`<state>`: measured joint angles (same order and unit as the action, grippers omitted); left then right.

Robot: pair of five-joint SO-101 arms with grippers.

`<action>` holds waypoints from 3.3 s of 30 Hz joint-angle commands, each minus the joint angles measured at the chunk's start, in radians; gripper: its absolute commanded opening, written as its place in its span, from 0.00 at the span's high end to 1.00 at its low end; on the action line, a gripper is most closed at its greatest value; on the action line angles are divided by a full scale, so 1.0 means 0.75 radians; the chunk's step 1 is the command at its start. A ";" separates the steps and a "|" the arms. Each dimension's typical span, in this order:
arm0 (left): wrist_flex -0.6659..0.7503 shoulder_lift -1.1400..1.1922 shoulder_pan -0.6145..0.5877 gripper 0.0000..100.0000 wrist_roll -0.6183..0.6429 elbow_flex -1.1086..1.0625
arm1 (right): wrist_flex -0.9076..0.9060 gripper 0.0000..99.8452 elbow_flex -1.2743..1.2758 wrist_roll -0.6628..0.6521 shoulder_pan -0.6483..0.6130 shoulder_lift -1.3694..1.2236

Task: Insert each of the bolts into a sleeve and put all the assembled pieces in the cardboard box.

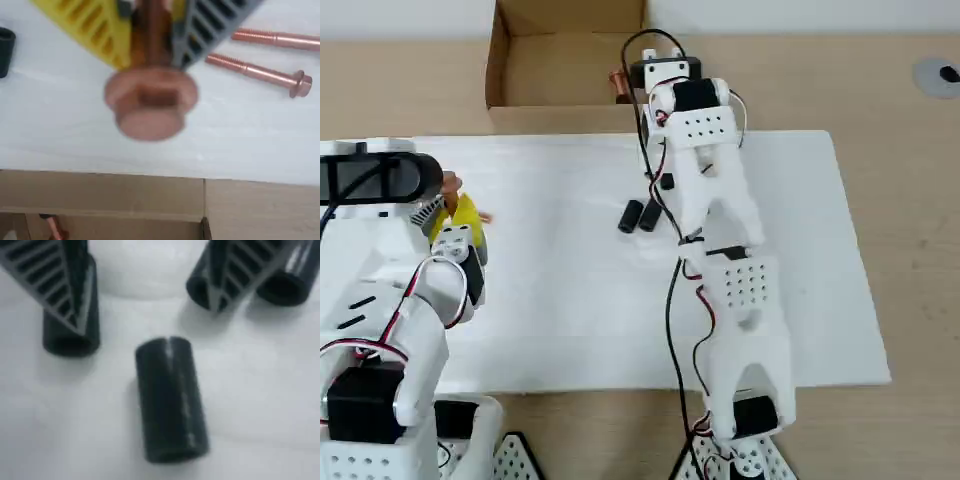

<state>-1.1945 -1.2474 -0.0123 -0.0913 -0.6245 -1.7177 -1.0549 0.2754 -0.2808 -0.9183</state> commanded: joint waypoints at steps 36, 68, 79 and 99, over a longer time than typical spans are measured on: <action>-0.051 -0.024 -0.016 0.99 0.002 -0.031 | 0.018 0.80 -0.390 -0.454 0.030 -0.312; -0.106 -0.026 -0.018 0.99 0.002 -0.031 | 0.131 0.80 -0.165 -0.524 0.071 -0.314; -0.102 -0.026 -0.018 0.99 0.002 -0.020 | 0.014 0.99 -0.175 -0.522 0.069 -0.314; -0.106 -0.026 -0.018 0.99 0.002 -0.018 | -0.094 0.99 -0.809 -0.520 0.032 -0.251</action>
<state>-1.2743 -1.2536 -0.0123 -0.0913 -0.6521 -1.7729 -1.5996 -0.1143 -0.2348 -1.1684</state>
